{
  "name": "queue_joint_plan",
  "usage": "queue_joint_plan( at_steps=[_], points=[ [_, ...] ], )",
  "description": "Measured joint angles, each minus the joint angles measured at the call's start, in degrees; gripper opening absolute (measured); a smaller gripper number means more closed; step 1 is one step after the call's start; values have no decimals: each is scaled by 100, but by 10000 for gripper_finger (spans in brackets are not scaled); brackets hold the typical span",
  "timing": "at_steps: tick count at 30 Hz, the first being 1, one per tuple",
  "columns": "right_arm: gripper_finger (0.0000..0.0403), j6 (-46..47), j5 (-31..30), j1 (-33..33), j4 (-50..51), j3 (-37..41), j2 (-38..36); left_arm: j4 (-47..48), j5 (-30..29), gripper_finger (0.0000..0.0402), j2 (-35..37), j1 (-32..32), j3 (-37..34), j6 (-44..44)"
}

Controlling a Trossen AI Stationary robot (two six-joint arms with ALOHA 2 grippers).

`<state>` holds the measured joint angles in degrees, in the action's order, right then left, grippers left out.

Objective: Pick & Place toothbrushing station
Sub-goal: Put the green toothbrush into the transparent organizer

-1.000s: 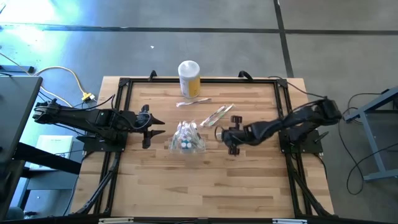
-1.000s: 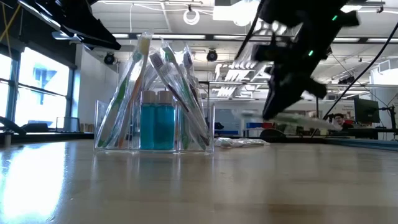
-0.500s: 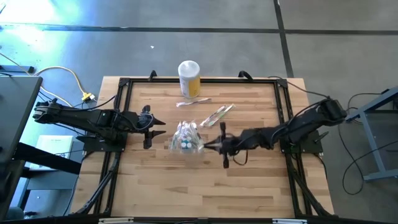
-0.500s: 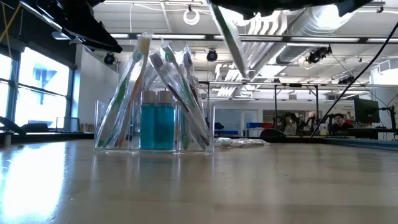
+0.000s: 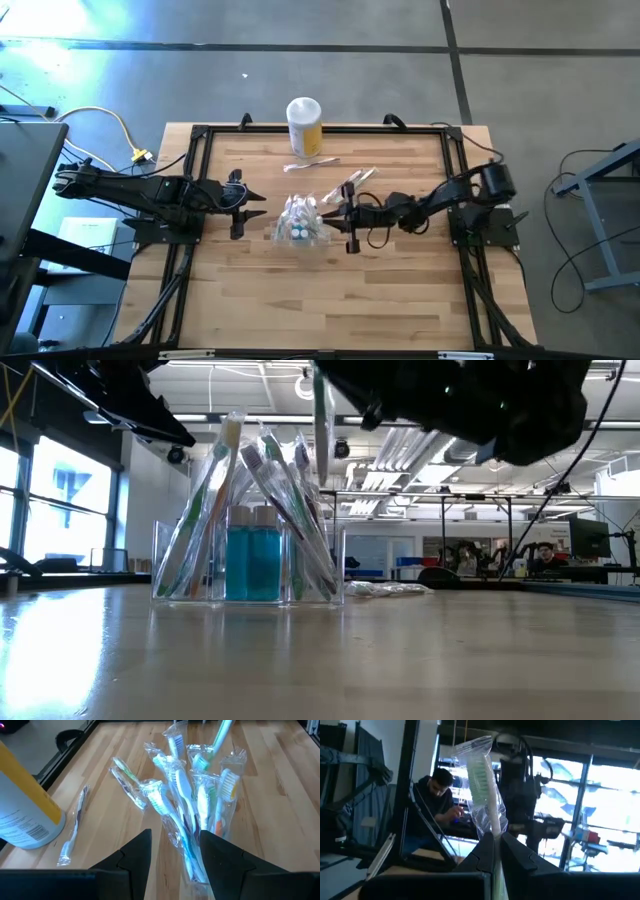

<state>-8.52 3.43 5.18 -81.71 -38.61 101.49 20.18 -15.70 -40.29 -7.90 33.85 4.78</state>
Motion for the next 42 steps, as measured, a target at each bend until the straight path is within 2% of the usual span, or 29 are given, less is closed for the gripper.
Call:
queue_joint_plan(
  at_steps=[5,13,19,26,29,35,42],
  points=[
    [9,551,-109,-161,-272,0,591,45,1,161,0,0,1,2],
    [9,1020,-911,-154,-265,0,1054,55,2,161,0,0,2,7],
    [9,1240,-1485,15,352,0,1056,54,11,161,0,0,2,20],
    [15,1821,-1547,79,1057,-10,1049,57,9,161,0,0,2,22],
    [35,1998,-1528,78,1251,-17,1030,57,9,161,0,0,2,22],
    [110,2026,-1492,84,1668,0,904,57,7,161,0,0,2,22],
    [200,1686,-1542,85,2831,0,252,63,4,161,0,0,2,22]
  ],
)
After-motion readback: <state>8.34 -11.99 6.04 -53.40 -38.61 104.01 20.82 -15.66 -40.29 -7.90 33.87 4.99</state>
